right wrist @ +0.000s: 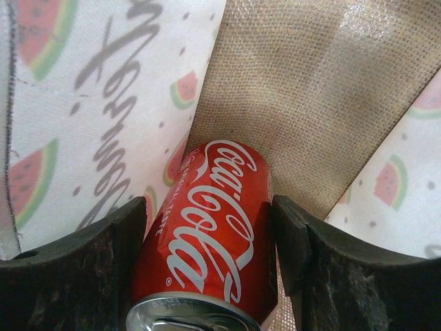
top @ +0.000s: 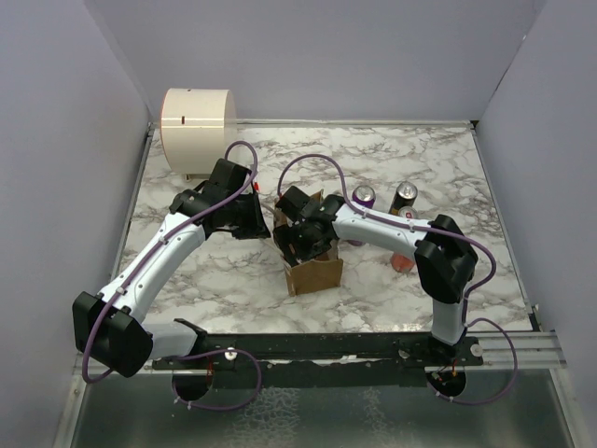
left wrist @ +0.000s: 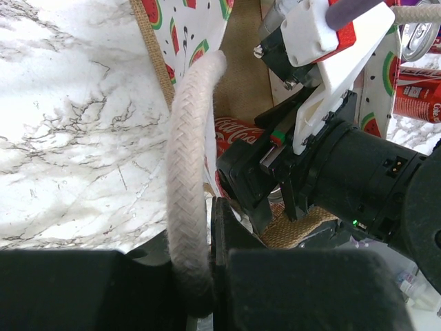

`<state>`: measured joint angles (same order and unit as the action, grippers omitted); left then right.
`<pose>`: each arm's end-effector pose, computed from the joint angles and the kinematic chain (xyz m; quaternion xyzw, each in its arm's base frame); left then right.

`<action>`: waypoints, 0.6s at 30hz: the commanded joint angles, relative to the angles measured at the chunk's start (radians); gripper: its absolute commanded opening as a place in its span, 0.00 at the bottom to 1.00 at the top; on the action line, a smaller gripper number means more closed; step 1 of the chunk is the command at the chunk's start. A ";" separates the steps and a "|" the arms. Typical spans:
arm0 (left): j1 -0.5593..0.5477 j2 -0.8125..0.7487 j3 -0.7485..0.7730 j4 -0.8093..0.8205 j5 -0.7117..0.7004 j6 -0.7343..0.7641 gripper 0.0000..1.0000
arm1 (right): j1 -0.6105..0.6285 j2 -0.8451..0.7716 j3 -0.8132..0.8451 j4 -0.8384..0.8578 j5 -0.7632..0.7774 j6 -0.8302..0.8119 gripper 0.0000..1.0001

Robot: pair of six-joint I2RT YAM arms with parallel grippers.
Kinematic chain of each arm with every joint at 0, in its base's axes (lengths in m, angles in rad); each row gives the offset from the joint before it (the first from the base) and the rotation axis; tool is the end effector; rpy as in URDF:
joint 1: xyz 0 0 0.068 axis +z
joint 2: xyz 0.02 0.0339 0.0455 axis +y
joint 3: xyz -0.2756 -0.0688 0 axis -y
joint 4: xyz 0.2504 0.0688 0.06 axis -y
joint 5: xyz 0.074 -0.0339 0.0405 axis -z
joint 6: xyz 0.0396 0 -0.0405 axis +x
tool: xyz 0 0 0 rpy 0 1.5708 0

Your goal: Take the beverage out of the canvas bag

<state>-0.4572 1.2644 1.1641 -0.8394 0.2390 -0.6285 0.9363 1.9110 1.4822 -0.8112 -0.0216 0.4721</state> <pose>0.2277 -0.1225 0.3201 -0.0439 0.9436 -0.2562 0.2053 0.2373 0.3239 0.2163 -0.2286 0.9594 0.1147 0.1186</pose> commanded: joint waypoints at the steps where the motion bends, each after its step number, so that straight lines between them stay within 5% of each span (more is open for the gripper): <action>1: 0.003 0.001 0.005 0.004 0.012 0.016 0.00 | 0.007 -0.016 0.018 -0.031 0.024 0.006 0.39; 7: 0.003 0.017 0.011 0.020 0.023 0.013 0.00 | 0.007 -0.081 0.119 -0.098 0.043 -0.007 0.03; 18: 0.003 0.014 0.008 0.023 0.024 0.004 0.00 | 0.007 -0.280 0.183 -0.024 0.127 -0.006 0.02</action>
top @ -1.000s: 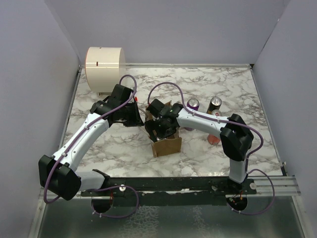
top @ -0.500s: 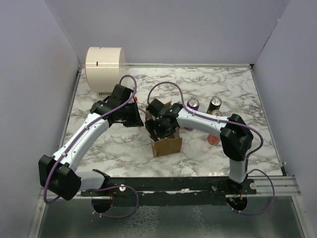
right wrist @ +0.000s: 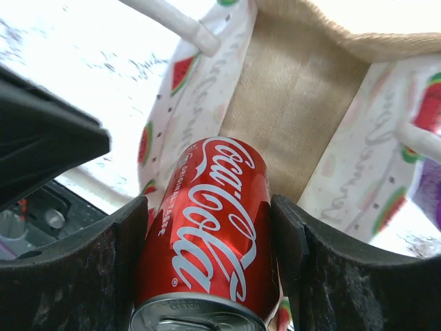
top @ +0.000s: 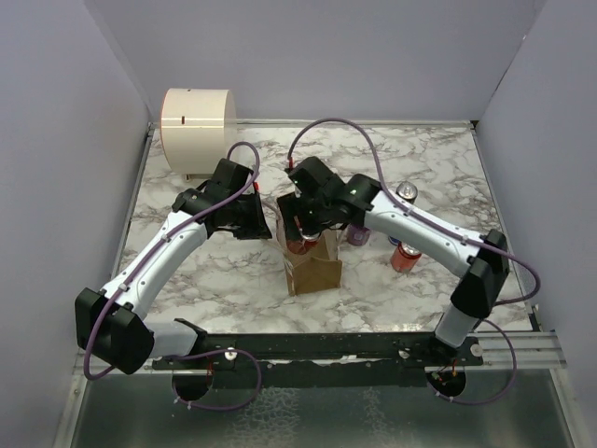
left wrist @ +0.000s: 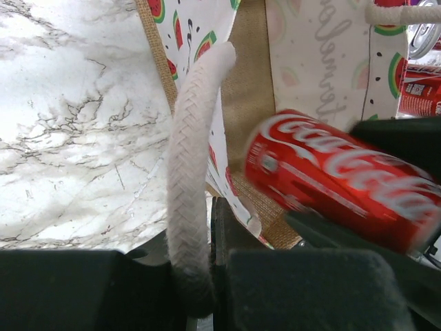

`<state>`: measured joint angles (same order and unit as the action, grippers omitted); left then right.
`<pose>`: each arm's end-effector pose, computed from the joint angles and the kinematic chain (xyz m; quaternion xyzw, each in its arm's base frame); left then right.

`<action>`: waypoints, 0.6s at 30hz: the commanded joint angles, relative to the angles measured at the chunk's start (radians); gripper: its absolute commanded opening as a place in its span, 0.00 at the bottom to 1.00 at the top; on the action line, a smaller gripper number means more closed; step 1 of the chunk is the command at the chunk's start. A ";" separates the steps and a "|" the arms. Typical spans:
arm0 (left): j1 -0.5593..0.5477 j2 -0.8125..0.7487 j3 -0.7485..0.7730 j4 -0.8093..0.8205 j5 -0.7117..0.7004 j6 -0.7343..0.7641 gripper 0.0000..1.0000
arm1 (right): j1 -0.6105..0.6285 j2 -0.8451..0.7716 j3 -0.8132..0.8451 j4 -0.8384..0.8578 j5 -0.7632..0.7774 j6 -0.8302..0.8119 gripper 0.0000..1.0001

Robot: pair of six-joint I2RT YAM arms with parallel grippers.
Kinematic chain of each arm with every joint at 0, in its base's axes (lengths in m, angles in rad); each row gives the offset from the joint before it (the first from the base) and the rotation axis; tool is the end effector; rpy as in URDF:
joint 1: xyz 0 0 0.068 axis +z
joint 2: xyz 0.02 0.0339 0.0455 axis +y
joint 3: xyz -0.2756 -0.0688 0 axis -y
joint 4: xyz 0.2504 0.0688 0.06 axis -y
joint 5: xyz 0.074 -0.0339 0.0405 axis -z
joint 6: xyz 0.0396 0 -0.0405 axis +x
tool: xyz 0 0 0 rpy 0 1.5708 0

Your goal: Take the beverage out of the canvas bag

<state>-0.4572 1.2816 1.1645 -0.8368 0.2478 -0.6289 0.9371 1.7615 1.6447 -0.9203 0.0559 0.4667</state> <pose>0.2309 -0.1244 0.3163 -0.0437 0.9452 -0.2565 0.1971 0.2302 0.3095 0.3168 -0.2175 0.9394 0.1496 0.2187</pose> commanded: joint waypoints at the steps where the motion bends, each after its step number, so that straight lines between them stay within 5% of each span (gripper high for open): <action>1: 0.003 -0.006 0.006 0.021 0.016 0.003 0.00 | 0.006 -0.157 0.004 0.108 0.054 0.001 0.02; 18: 0.003 -0.004 0.003 0.022 0.022 -0.007 0.00 | 0.006 -0.496 -0.035 0.251 0.317 -0.145 0.02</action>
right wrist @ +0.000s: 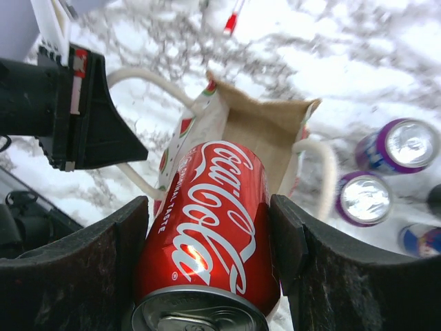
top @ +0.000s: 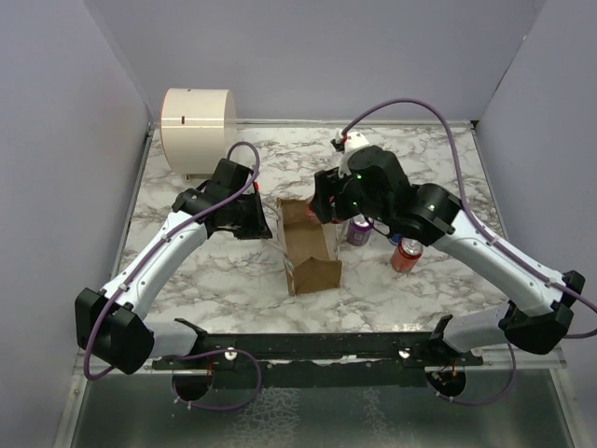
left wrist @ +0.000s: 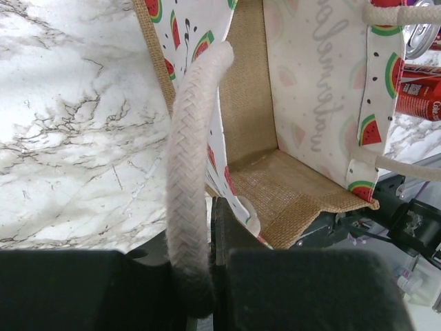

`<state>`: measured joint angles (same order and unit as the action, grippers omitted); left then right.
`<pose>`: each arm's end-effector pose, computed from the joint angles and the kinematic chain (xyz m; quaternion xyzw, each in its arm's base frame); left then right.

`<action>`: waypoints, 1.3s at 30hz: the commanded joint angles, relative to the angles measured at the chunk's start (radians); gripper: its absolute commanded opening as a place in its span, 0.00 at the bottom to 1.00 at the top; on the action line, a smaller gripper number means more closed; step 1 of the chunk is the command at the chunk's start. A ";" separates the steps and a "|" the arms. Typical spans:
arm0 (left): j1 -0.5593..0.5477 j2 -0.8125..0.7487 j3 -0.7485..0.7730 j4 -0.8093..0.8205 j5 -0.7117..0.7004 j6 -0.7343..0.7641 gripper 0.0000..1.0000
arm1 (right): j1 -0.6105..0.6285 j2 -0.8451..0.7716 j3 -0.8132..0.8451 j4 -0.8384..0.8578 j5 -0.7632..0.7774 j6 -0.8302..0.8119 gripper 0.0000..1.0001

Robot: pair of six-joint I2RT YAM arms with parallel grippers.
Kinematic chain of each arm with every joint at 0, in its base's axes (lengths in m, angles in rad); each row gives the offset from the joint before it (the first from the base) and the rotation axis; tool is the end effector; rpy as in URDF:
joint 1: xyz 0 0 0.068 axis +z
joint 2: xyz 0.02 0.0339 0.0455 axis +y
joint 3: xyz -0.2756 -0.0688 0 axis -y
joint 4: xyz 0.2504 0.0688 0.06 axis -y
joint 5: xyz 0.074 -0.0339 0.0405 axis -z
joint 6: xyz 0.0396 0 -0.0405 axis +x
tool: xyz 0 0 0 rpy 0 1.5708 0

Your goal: Take the beverage out of the canvas bag

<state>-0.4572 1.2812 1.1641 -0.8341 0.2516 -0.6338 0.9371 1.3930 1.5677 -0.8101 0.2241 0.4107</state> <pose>0.2310 -0.1246 0.3165 -0.0452 0.9446 -0.2591 0.1966 0.1836 0.2350 0.4205 -0.1821 0.8696 0.2016 0.4124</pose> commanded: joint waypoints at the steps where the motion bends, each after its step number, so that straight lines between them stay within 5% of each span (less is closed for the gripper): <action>1: 0.003 -0.004 0.003 0.021 0.018 -0.002 0.00 | 0.006 -0.150 0.038 0.154 0.181 -0.113 0.02; 8: 0.003 0.004 0.002 0.026 0.021 -0.001 0.00 | 0.006 -0.301 -0.108 0.226 0.480 -0.255 0.02; 13: 0.003 0.006 -0.004 0.029 0.023 0.001 0.00 | 0.006 -0.348 -0.218 0.048 0.571 -0.080 0.02; 18: 0.003 0.006 -0.015 0.033 0.021 0.001 0.00 | 0.006 -0.376 -0.325 -0.143 0.513 0.213 0.02; 25: 0.003 0.021 -0.007 0.039 0.032 0.004 0.00 | 0.006 -0.394 -0.533 -0.177 0.406 0.465 0.02; 39: 0.002 0.021 0.009 0.026 0.026 0.017 0.00 | -0.036 -0.223 -0.677 0.046 0.325 0.475 0.02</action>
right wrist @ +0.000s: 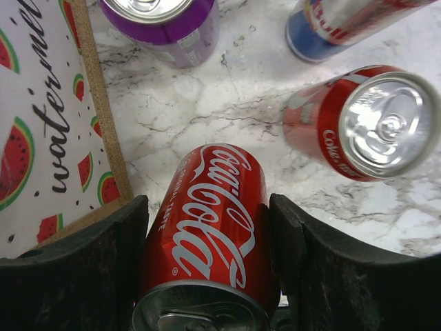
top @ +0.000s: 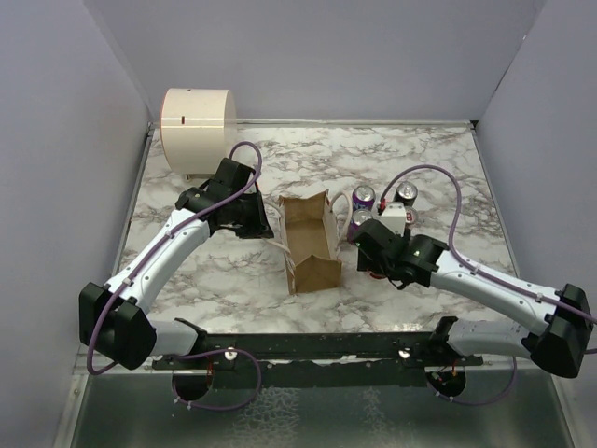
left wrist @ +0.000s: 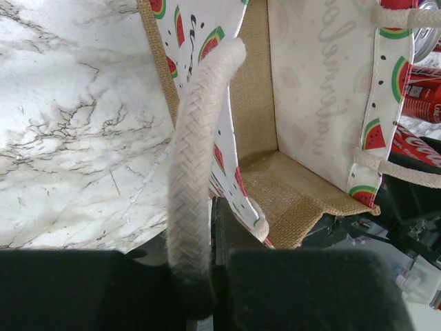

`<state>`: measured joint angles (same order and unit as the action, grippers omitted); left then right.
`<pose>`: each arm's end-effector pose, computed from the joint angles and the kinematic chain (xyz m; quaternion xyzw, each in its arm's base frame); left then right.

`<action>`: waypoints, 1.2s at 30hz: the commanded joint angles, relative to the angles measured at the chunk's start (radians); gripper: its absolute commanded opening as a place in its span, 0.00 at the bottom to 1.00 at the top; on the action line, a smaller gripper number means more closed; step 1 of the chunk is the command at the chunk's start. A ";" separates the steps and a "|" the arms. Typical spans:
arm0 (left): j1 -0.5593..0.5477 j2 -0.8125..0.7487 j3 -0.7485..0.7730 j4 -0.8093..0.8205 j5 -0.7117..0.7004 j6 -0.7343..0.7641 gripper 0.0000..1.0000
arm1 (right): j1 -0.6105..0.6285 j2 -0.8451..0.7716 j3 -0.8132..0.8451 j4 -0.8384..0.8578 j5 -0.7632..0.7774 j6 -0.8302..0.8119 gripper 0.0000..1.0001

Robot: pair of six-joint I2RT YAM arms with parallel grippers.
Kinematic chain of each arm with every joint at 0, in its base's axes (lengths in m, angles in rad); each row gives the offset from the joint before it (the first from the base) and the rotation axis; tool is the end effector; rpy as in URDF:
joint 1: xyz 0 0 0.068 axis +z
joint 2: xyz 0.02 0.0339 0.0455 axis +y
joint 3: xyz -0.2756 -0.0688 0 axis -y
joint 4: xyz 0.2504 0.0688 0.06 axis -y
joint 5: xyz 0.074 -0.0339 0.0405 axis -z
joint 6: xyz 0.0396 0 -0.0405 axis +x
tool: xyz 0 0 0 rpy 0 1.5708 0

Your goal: Take the beverage out of the canvas bag

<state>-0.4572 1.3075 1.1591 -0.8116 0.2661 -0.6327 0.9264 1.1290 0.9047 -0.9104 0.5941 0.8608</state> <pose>0.2369 -0.1282 0.3100 -0.0431 0.9452 -0.2627 0.1893 0.1407 0.1504 0.2686 0.0327 0.9351 -0.0179 0.3523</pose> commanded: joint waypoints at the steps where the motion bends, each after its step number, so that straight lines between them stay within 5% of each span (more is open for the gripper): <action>1: 0.003 -0.006 0.014 0.002 0.012 0.016 0.00 | -0.029 0.054 -0.016 0.157 -0.055 0.022 0.02; 30: 0.003 -0.002 0.022 0.007 0.007 0.008 0.00 | -0.230 0.263 0.016 0.257 -0.255 -0.165 0.02; 32: 0.003 -0.001 0.023 0.009 0.006 0.007 0.00 | -0.232 0.268 0.014 0.256 -0.271 -0.163 0.06; 36: 0.003 0.001 0.023 0.010 0.005 0.007 0.00 | -0.234 0.276 0.010 0.255 -0.288 -0.160 0.34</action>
<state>-0.4572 1.3075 1.1595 -0.8116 0.2657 -0.6331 0.6971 1.3861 0.8986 -0.6762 0.3473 0.7044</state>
